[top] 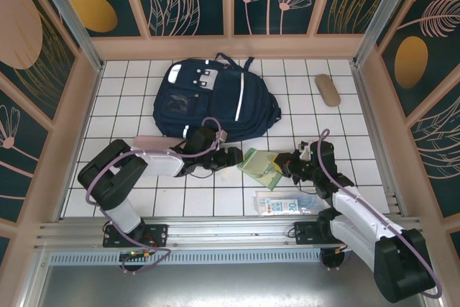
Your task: Pack the student bag
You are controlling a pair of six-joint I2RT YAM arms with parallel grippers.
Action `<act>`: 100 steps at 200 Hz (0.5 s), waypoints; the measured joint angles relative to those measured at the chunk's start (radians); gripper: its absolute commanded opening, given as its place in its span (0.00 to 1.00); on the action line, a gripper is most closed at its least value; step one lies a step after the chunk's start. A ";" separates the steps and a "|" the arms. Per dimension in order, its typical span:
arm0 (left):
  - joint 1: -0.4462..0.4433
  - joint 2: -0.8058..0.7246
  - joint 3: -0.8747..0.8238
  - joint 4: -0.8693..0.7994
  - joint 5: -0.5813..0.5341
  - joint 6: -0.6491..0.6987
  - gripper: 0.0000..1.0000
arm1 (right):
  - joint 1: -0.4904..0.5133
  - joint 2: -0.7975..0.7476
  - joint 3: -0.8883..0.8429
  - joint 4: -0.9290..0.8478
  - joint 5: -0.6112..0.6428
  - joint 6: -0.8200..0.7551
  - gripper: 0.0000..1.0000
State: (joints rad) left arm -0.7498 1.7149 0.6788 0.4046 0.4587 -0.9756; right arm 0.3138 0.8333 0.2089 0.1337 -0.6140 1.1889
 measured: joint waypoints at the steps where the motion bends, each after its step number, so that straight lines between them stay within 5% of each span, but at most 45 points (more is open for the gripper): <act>1: 0.000 0.002 0.000 0.002 0.002 -0.002 0.73 | 0.000 0.000 -0.001 0.001 -0.001 0.001 0.00; 100: 0.011 0.082 -0.009 0.207 0.087 -0.130 0.74 | -0.016 -0.084 -0.050 0.079 -0.043 0.082 0.00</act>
State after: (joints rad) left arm -0.7383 1.7966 0.6701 0.6117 0.5461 -1.1053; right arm 0.2977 0.7498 0.1589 0.2123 -0.6567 1.2713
